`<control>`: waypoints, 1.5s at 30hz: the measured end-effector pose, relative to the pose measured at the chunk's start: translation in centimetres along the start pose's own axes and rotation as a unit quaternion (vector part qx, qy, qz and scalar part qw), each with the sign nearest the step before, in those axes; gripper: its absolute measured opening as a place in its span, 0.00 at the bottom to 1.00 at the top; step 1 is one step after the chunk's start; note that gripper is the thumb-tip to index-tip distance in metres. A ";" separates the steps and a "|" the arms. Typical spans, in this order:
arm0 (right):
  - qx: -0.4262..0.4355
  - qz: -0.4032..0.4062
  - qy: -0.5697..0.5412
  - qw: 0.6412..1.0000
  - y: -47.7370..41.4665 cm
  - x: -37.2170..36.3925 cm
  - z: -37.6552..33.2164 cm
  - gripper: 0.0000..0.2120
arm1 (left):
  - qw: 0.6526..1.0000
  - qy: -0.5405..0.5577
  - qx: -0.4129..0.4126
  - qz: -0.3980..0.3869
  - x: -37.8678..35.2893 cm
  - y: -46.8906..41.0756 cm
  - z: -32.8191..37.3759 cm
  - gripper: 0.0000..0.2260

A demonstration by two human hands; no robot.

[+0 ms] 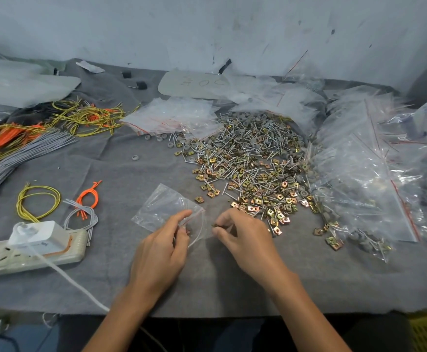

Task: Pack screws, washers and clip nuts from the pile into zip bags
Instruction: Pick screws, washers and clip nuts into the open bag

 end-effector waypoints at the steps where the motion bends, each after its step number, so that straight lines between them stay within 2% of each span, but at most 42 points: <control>1: 0.006 0.001 -0.011 1.000 0.2 -0.2 -0.3 0.05 | 1.000 0.000 -0.001 -0.001 0.0 0.0 0.0 0.17; 5: 0.048 -0.001 -0.026 0.999 0.3 -1.5 -2.5 0.06 | 1.000 0.006 -0.012 -0.002 -0.1 0.0 -0.1 0.17; 10: 0.078 0.015 0.024 0.997 -0.1 -2.8 -4.7 0.03 | 1.000 0.020 -0.018 0.005 0.1 0.0 0.0 0.18; 17: 0.070 0.025 0.110 0.991 -0.6 -3.3 -5.2 0.10 | 0.999 0.032 -0.005 0.012 0.3 0.0 -0.1 0.18; 21: 0.105 0.051 0.050 0.992 0.8 -1.7 -5.2 0.10 | 1.000 0.025 -0.004 0.005 0.1 0.0 -0.2 0.18; 23: 0.084 0.095 0.048 0.991 1.4 0.5 -3.3 0.06 | 1.000 0.023 0.001 0.008 0.1 -0.1 -0.3 0.17; 25: 0.037 0.106 0.083 0.990 1.5 2.7 -0.8 0.02 | 1.000 0.026 0.005 0.009 0.0 -0.1 -0.3 0.17; 29: -0.043 0.084 0.126 0.988 1.6 5.6 2.7 0.04 | 1.000 0.024 0.007 -0.004 -0.1 -0.1 -0.1 0.18; 35: -0.092 -0.016 0.185 0.978 1.4 4.5 3.9 0.08 | 0.999 0.007 0.009 -0.036 -1.1 -0.7 0.7 0.20; 40: -0.088 -0.031 0.200 0.975 1.4 3.9 3.0 0.07 | 0.999 0.011 0.017 -0.031 -1.9 -0.6 0.9 0.19; 45: 0.001 -0.022 0.125 0.992 1.4 1.8 -1.0 0.07 | 1.000 0.017 0.013 -0.017 -1.9 -0.3 0.8 0.19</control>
Point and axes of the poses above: each hand's wrist, its own y-axis away from the middle knuckle, its own x-axis out of the back of the hand, z = x × y, the point moved 9 cm from there along -y, towards the middle knuckle, and after that the axes turned 9 degrees about -z, right-handed, at the moved point
